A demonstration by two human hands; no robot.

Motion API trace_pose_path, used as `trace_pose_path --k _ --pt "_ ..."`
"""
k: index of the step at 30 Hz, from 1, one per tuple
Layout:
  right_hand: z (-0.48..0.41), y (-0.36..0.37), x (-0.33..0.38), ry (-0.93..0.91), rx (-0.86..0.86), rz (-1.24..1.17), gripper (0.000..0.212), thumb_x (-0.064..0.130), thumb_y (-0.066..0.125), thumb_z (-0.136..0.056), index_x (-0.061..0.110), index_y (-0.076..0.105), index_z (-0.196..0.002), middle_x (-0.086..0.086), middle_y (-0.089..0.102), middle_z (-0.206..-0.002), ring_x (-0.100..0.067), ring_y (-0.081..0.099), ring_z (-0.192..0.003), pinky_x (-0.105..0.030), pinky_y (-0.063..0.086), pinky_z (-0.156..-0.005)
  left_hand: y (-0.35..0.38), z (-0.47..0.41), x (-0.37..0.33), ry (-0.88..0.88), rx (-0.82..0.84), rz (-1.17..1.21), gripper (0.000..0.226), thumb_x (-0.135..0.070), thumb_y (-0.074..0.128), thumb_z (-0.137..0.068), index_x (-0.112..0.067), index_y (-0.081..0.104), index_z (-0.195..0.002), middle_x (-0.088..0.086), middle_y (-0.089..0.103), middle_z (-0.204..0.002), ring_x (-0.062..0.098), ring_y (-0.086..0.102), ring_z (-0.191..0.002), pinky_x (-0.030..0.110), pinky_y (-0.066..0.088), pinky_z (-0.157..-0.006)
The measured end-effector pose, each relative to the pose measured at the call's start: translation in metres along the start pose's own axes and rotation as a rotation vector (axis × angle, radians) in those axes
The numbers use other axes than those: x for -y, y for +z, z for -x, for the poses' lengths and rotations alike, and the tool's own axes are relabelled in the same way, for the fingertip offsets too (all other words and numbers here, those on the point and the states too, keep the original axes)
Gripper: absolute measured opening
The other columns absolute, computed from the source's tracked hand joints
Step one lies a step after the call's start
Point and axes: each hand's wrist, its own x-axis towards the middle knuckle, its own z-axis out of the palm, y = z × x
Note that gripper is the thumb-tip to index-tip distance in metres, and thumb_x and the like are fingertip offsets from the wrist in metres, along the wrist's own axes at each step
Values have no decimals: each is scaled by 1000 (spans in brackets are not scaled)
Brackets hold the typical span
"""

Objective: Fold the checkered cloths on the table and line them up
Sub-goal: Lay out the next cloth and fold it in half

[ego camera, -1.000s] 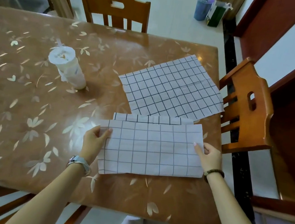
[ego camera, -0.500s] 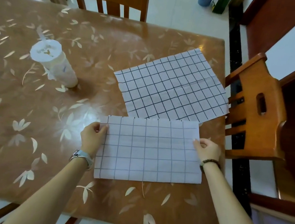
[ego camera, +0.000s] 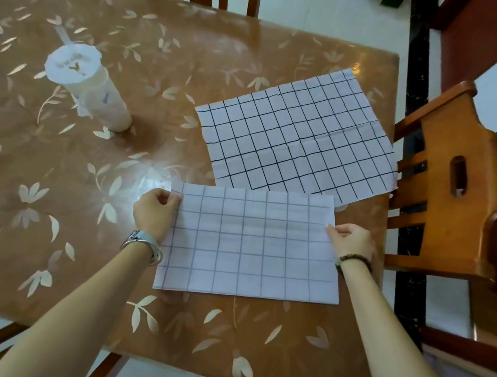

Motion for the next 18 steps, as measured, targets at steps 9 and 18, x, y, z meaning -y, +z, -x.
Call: trace_pose_path --k 9,18 --pt "-2 7 -2 -67 -67 99 16 33 72 -82 24 61 -75 11 57 -64 -20 65 -79 -38 53 -83 3 7 -9 119 -126 -180 22 -35 69 -85 -15 63 -80 6 65 -90 24 57 -83 32 39 -72" --pt "29 15 6 -579 -230 115 26 19 58 -91 12 60 -117 -8 60 -121 -25 52 -115 -40 48 -92 16 53 -19 682 -116 -194 26 -3 63 -89 -4 60 -115 12 60 -122 24 50 -118 37 40 -107"
